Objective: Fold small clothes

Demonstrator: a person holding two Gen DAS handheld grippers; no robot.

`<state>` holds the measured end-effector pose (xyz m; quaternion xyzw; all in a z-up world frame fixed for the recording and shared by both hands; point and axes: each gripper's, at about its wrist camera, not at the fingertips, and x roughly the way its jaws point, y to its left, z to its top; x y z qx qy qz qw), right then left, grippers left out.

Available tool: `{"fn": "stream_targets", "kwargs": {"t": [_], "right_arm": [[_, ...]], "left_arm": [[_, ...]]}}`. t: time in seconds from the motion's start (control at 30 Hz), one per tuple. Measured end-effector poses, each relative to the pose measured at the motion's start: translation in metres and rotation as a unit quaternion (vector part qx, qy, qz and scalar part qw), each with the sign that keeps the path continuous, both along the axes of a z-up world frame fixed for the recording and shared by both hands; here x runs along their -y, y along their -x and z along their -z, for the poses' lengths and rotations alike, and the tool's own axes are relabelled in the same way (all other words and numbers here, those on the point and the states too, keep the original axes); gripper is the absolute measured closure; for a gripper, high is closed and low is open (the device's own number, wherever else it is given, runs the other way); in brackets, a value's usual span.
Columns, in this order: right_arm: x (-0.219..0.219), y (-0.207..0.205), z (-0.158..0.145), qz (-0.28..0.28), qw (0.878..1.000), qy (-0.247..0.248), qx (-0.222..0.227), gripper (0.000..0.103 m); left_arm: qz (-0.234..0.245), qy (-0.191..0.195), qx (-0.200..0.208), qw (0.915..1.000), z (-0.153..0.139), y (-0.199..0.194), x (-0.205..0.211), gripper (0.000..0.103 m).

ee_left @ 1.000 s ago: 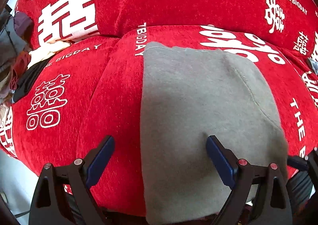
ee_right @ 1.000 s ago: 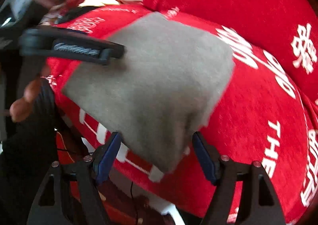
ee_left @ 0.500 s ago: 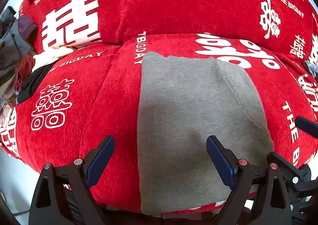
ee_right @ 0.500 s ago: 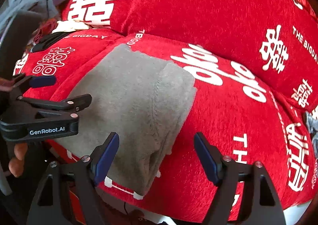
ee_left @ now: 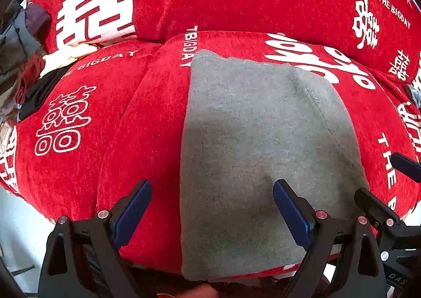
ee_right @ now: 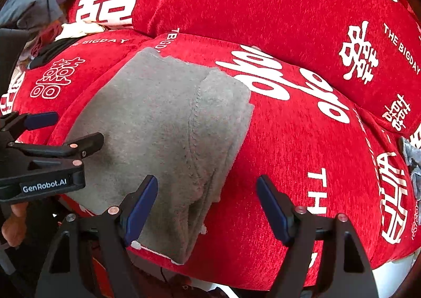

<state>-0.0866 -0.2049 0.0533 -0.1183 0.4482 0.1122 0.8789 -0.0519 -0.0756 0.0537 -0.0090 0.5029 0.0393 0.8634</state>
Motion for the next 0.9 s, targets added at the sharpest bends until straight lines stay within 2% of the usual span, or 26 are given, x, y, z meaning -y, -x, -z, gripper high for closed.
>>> {"fn": "stream_targets", "kwargs": {"t": [0.9], "right_arm": [[-0.023,-0.013,0.006,-0.012,0.999,0.028,-0.017,0.023]], "left_arm": [[-0.001,0.035,-0.012,0.9993,0.010,-0.010,-0.016,0.009]]}}
